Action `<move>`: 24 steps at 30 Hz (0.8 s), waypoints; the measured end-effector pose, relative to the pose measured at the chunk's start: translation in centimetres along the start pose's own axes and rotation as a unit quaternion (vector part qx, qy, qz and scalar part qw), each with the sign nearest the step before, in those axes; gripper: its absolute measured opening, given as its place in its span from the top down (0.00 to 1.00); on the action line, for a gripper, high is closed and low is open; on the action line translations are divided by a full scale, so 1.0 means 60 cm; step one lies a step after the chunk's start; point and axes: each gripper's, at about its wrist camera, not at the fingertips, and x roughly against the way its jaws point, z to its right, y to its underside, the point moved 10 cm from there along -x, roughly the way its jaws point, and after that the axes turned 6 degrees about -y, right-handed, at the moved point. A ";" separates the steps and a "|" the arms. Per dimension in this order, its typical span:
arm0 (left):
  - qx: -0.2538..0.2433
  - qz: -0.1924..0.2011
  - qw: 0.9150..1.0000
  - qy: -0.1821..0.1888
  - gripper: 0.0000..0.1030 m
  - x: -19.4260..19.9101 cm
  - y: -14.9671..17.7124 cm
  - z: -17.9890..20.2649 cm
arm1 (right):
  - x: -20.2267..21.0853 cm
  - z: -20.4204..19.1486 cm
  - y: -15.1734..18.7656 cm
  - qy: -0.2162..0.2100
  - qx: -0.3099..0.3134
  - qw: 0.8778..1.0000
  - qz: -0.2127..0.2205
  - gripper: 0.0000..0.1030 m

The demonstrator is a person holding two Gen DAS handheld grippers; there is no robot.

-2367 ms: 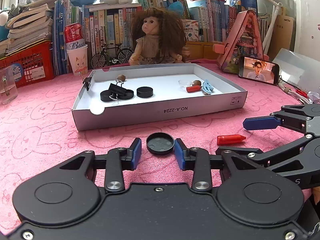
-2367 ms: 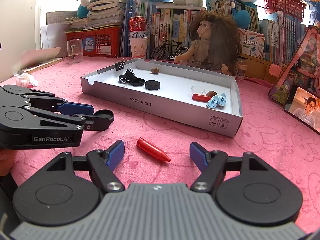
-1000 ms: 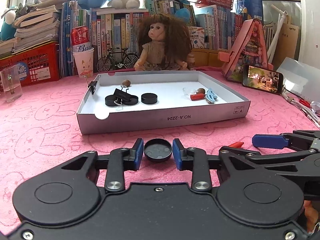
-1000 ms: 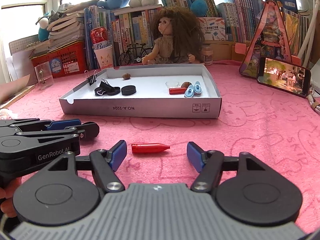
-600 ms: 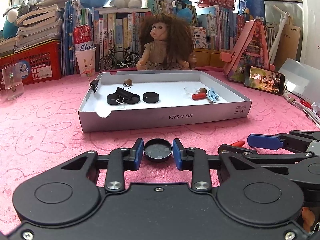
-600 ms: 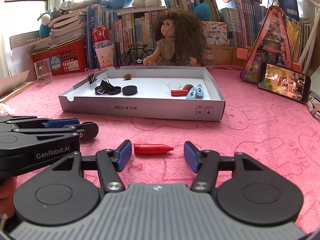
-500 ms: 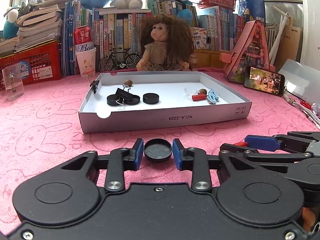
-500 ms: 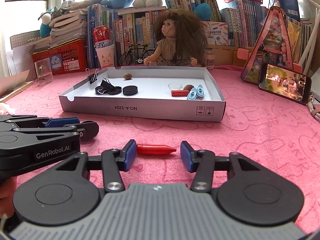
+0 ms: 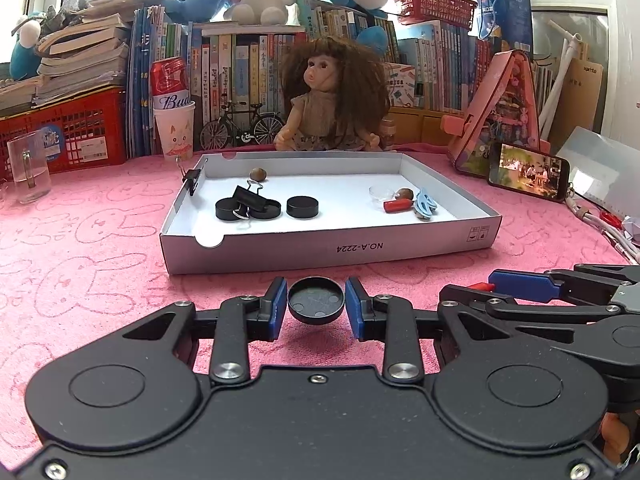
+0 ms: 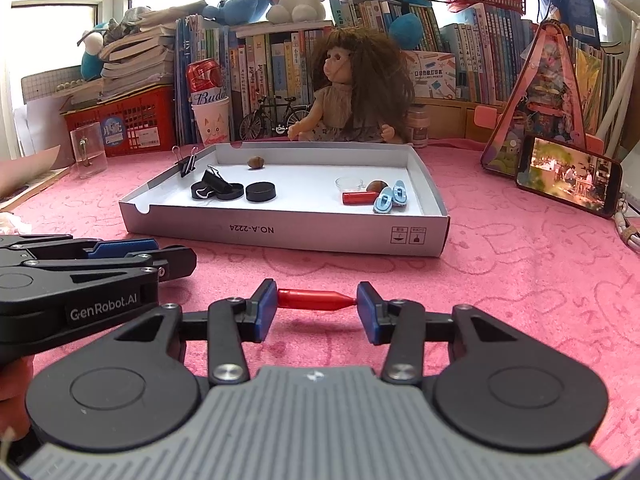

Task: Organize rigid objects
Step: 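Carry the lid toward the tray with the left while the right grasps the red crayon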

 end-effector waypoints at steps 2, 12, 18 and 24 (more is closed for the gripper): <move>0.001 0.002 1.000 -0.001 0.71 0.001 -0.003 0.001 | 0.001 0.002 -0.003 0.001 0.000 1.000 0.002 0.52; 0.013 0.016 1.000 -0.004 0.71 0.005 -0.028 -0.003 | 0.008 0.018 -0.031 0.009 0.000 1.000 0.020 0.52; 0.017 0.024 1.000 -0.005 0.71 0.004 -0.045 -0.005 | 0.009 0.030 -0.045 0.013 -0.006 0.999 0.029 0.52; 0.019 0.026 0.999 -0.007 0.71 0.000 -0.055 -0.005 | 0.009 0.040 -0.055 0.014 -0.013 0.999 0.037 0.52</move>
